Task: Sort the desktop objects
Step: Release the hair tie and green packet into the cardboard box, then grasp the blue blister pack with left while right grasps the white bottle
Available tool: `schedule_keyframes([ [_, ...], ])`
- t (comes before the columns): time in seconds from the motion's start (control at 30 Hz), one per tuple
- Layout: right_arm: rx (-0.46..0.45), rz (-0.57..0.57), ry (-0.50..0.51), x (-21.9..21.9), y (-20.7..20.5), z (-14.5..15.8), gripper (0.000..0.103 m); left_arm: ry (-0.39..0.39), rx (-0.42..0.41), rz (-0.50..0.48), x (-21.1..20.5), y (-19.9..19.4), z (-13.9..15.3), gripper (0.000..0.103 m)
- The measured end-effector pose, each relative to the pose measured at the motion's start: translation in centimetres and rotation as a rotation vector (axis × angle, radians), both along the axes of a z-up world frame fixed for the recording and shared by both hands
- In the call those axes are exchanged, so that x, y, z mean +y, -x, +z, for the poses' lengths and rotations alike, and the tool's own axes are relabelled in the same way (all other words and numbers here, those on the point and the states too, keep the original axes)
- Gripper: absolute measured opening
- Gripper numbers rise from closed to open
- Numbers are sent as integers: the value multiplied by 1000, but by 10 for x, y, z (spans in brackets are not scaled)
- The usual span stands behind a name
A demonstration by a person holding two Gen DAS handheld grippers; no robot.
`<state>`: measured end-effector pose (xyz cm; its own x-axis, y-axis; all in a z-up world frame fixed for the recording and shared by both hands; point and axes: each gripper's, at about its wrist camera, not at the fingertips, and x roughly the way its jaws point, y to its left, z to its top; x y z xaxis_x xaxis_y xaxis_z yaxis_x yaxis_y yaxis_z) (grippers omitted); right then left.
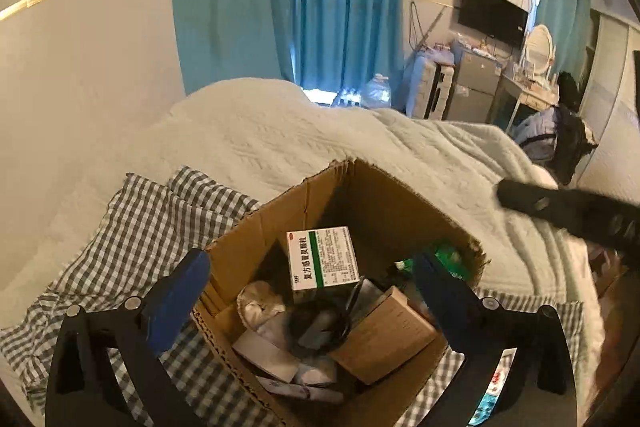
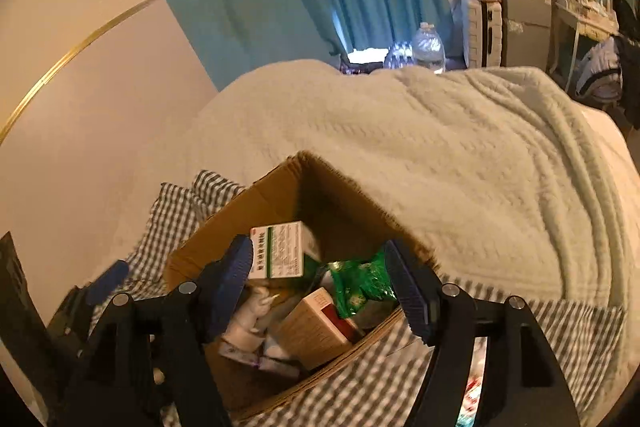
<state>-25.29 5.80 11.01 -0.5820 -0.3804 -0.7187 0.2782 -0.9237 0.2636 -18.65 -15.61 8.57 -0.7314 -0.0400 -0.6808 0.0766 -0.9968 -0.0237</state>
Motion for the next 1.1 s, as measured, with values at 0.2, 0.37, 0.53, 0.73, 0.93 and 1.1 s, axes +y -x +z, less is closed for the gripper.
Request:
schedule_keyframes([
  [0.2,-2,-17,-62,49,-11,-5,68,13,-32,-6,14,-10,-1,103],
  [0.37,-11,-21,-116,94,-29,-7,68,21,-18,-13,42,-32,8,103],
  [0.53,-19,30,-203,130,-50,-20,68,-21,-33,-21,76,-60,-4,103],
  [0.73,-23,177,-359,148,-72,-62,68,-143,-60,63,111,-103,-83,103],
  [0.93,-93,272,-432,155,-69,-119,56,-231,-133,-52,149,-124,-163,103],
  [1.1,-136,403,-480,143,-59,-177,56,-157,-215,-183,180,-111,-205,103],
])
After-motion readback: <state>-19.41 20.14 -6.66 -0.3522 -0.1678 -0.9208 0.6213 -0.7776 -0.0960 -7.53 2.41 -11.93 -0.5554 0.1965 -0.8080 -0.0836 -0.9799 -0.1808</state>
